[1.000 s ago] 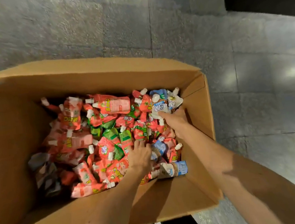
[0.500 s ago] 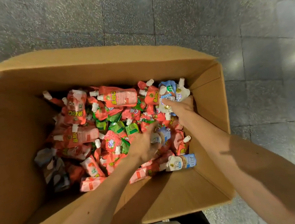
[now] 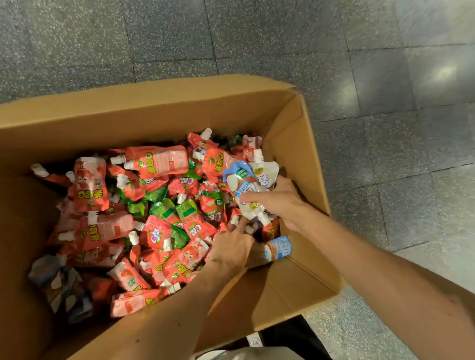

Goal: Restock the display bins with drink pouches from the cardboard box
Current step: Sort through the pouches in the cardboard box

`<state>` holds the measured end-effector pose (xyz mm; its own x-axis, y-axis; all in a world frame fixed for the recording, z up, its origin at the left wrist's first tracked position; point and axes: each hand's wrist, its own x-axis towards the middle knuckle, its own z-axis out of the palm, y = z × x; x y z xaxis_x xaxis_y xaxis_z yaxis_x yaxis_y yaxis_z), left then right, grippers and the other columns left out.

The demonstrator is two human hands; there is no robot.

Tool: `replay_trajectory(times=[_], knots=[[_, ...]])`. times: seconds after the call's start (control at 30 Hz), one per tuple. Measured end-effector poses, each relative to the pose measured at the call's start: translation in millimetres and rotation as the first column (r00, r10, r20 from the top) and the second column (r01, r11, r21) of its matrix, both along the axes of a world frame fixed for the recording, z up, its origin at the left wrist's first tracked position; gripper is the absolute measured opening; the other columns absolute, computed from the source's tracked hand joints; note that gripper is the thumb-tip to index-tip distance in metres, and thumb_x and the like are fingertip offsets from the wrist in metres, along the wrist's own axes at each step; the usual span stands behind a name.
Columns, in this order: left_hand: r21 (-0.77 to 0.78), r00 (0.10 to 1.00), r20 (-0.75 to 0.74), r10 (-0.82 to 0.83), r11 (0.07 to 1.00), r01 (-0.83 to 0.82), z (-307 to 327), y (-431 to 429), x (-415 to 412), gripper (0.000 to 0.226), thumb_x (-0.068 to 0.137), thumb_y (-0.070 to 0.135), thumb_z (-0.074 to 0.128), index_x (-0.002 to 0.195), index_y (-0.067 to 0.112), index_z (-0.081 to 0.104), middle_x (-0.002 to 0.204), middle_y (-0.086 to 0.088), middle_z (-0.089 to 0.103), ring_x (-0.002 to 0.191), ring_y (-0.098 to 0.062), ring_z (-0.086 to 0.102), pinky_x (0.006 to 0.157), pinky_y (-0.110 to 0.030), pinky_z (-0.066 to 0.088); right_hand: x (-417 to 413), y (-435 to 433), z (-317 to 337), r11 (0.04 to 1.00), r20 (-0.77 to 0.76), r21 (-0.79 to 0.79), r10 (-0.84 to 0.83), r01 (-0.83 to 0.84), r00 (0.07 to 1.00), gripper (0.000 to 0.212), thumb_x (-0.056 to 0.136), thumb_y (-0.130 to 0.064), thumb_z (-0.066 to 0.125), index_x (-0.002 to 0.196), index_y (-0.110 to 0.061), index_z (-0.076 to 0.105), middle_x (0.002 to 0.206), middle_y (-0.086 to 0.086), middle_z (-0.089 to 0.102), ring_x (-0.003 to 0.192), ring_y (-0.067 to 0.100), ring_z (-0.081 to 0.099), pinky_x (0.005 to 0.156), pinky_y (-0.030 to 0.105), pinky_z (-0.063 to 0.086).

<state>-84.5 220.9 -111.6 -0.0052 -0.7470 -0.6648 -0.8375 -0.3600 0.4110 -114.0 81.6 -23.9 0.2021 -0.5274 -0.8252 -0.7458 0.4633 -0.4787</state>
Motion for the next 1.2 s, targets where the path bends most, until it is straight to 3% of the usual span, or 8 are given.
replay_trajectory(times=[0.07, 0.23, 0.4, 0.57, 0.73, 0.97, 1.03, 1.2], knots=[[-0.026, 0.998, -0.02, 0.054, 0.998, -0.055, 1.1, 0.2, -2.6, 0.03, 0.091, 0.023, 0.064, 0.122, 0.023, 0.064, 0.148, -0.004, 0.035, 0.13, -0.03, 0.047, 0.107, -0.045, 0.04, -9.0, 2.9, 6.5, 1.0, 0.009, 0.023, -0.021, 0.021, 1.0, 0.043, 0.07, -0.008, 0.088, 0.107, -0.017, 0.069, 0.092, -0.007, 0.073, 0.071, -0.002, 0.066, 0.05, 0.011, 0.048], [-0.002, 0.914, -0.163, 0.371, 0.926, -0.376, 27.0, 7.6, 27.4, 0.02, 0.092, 0.028, 0.062, 0.103, 0.012, 0.069, 0.111, -0.005, 0.067, 0.095, -0.027, 0.064, 0.071, -0.033, 0.047, -23.6, 9.7, 23.8, 0.995, 0.053, 0.103, -0.019, 0.013, 0.998, 0.037, 0.071, -0.019, 0.089, 0.103, -0.019, 0.072, 0.097, -0.002, 0.077, 0.079, 0.006, 0.073, 0.062, 0.02, 0.054], [-0.08, 0.792, -0.262, 0.552, 0.805, -0.587, 92.1, 56.0, 79.6, 0.023, 0.083, 0.03, 0.075, 0.078, 0.008, 0.071, 0.078, -0.005, 0.065, 0.07, -0.022, 0.058, 0.06, -0.038, 0.044, -14.5, 10.6, 62.3, 0.971, 0.148, 0.237, -0.024, -0.012, 0.989, 0.041, 0.075, -0.026, 0.085, 0.112, -0.019, 0.071, 0.097, -0.001, 0.077, 0.091, 0.018, 0.071, 0.069, 0.029, 0.05], [-0.172, 0.483, -0.333, 0.81, 0.452, -0.875, 167.5, 126.7, 93.8, 0.033, 0.078, 0.027, 0.083, 0.065, 0.004, 0.064, 0.068, 0.003, 0.056, 0.062, -0.012, 0.053, 0.056, -0.03, 0.039, 19.6, 24.7, 106.0, 0.924, 0.303, 0.369, -0.02, -0.098, 0.953, 0.018, 0.088, -0.023, 0.07, 0.102, -0.012, 0.07, 0.077, 0.005, 0.073, 0.057, 0.018, 0.067, 0.045, 0.024, 0.05], [-0.262, 0.196, -0.443, 0.875, 0.083, -0.962, 250.6, 188.0, 55.0, 0.034, 0.071, 0.041, 0.081, 0.063, 0.01, 0.068, 0.1, 0.002, 0.071, 0.087, -0.014, 0.068, 0.07, -0.037, 0.051, 44.2, 66.9, 163.1, 0.83, 0.488, 0.401, 0.165, -0.388, 0.857, 0.019, 0.087, -0.026, 0.069, 0.099, -0.011, 0.069, 0.075, 0.006, 0.074, 0.054, 0.018, 0.068, 0.046, 0.027, 0.055], [-0.379, -0.111, -0.601, 0.792, -0.404, -0.832, 366.5, 252.2, -55.7, 0.014, 0.081, 0.01, 0.08, 0.077, -0.001, 0.073, 0.07, 0.002, 0.072, 0.064, -0.004, 0.058, 0.065, -0.021, 0.044, 35.5, 145.3, 239.8, 0.536, 0.754, 0.388, 0.284, -0.75, 0.592, 0.02, 0.095, -0.024, 0.057, 0.108, -0.011, 0.064, 0.081, 0.003, 0.067, 0.061, 0.015, 0.065, 0.056, 0.031, 0.056], [-0.421, -0.153, -0.617, 0.772, -0.487, -0.765, 396.6, 273.5, -92.9, 0.01, 0.083, 0.006, 0.076, 0.074, 0.009, 0.073, 0.05, 0.014, 0.058, 0.047, 0.006, 0.046, 0.051, -0.009, 0.036, 28.1, 176.4, 262.3, 0.457, 0.788, 0.33, 0.349, -0.826, 0.508, 0.038, 0.09, -0.03, 0.064, 0.125, -0.015, 0.063, 0.106, 0.005, 0.067, 0.084, 0.019, 0.066, 0.084, 0.043, 0.058], [-0.503, -0.312, -0.616, 0.724, -0.665, -0.552, 439.3, 336.1, -188.9, 0.048, 0.064, 0.044, 0.086, 0.069, 0.0, 0.069, 0.05, 0.009, 0.045, 0.044, -0.003, 0.035, 0.045, -0.021, 0.027, -23.7, 265.4, 323.6, -0.002, 0.91, 0.251, 0.341, -0.968, 0.235, 0.054, 0.054, -0.031, 0.093, 0.102, -0.012, 0.077, 0.11, 0.013, 0.072, 0.098, 0.029, 0.07, 0.089, 0.054, 0.056]])
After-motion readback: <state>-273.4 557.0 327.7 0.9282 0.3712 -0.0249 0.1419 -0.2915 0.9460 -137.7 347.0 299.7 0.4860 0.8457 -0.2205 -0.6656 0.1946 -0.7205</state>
